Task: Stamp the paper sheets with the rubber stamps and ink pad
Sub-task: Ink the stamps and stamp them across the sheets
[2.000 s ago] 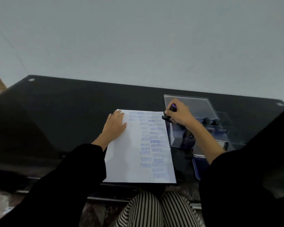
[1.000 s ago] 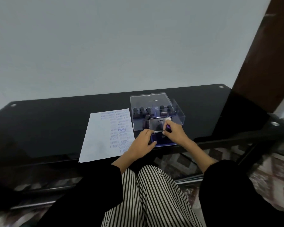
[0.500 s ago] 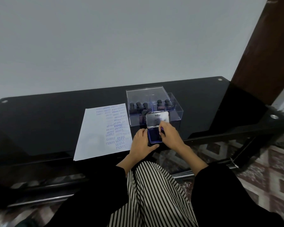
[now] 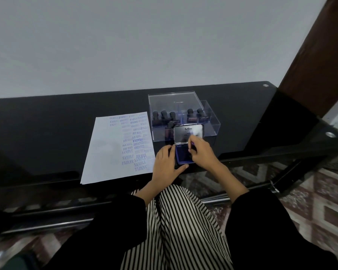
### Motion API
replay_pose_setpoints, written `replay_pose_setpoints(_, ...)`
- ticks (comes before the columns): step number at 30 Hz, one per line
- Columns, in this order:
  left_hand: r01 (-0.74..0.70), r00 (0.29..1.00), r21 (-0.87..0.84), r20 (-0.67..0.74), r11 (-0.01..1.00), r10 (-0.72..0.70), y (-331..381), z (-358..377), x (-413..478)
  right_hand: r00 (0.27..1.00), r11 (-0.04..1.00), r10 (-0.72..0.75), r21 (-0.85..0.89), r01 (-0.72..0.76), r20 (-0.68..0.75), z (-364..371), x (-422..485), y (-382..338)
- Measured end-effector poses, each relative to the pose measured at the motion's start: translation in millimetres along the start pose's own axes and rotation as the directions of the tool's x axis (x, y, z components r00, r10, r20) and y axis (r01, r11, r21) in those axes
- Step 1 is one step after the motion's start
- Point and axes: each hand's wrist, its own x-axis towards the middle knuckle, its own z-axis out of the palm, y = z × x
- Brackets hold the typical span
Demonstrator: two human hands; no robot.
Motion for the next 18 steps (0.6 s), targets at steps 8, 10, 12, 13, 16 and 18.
replay_pose_setpoints(8,0.014,0.999,0.020,0.050,1.000,-0.015,-2.8,-0.2,1.1,0.999,1.000,-0.018,-0.003,0.019,0.035,-5.0,5.8,-1.3)
replay_pose_setpoints(10,0.009,0.998,0.026,0.060,1.000,-0.011,-2.9,-0.9,1.5,0.999,1.000,-0.019,0.012,0.018,0.029,-5.1,4.7,-0.8)
replay_pose_setpoints(12,0.009,0.998,0.027,0.065,1.000,-0.011,-3.0,-1.3,2.0,1.000,0.999,-0.026,0.026,0.026,0.006,-3.7,2.2,-0.7)
replay_pose_setpoints(13,0.009,0.998,0.024,0.064,1.000,-0.011,-2.9,-1.6,2.1,0.999,0.999,-0.031,0.030,0.032,-0.006,-2.9,1.1,-0.7)
replay_pose_setpoints(16,0.007,0.998,0.012,0.059,1.000,-0.008,-3.0,-2.1,2.0,0.998,0.998,-0.050,0.045,0.052,-0.042,0.0,-2.2,-0.3)
replay_pose_setpoints(18,0.005,0.998,0.004,0.060,1.000,-0.006,-3.8,-1.8,1.9,0.996,0.997,-0.060,0.052,0.064,-0.072,2.4,-5.5,0.8)
